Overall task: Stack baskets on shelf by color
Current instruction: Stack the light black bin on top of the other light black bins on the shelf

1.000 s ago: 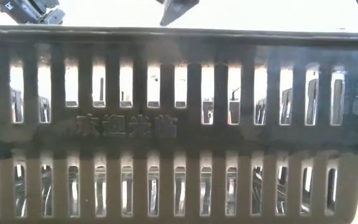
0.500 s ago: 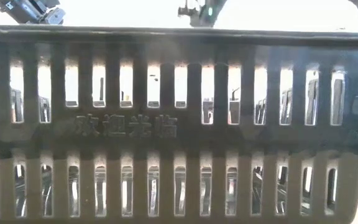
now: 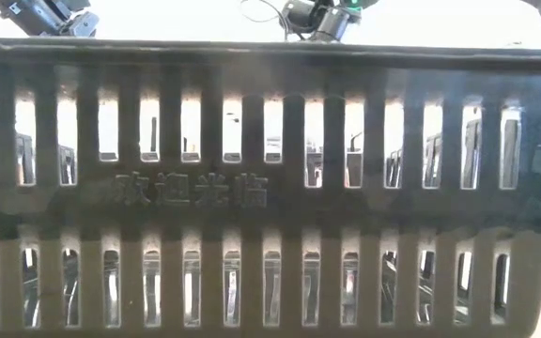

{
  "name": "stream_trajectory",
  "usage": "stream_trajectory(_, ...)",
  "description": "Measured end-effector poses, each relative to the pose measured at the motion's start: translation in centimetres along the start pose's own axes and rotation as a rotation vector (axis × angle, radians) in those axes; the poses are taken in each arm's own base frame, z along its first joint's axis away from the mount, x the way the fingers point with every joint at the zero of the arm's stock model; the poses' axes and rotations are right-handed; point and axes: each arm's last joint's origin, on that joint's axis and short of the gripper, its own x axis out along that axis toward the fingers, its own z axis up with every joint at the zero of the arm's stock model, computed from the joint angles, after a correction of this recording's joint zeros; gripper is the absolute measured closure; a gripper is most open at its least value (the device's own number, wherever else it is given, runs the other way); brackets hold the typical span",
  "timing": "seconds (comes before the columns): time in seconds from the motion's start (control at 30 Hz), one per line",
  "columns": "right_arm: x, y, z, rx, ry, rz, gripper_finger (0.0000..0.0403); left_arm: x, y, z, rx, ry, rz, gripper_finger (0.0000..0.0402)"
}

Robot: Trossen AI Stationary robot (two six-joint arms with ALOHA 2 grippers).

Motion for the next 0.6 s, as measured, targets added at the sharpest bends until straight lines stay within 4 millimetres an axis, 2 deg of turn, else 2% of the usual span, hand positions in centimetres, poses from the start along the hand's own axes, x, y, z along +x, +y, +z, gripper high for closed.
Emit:
stream_trajectory(0.37,0.1,1.7,0.4,-0.022,-0.002,0.037,0.0403,0.0,0.0,-0.1,-0.004,0.009,-0.004,0.0151)
stream_trajectory(0.6,1.2,1.9,-0.4,-0.007,0.020,0.058,0.0403,0.0,0.0,-0.1,0.003,0.008,-0.005,0.0151)
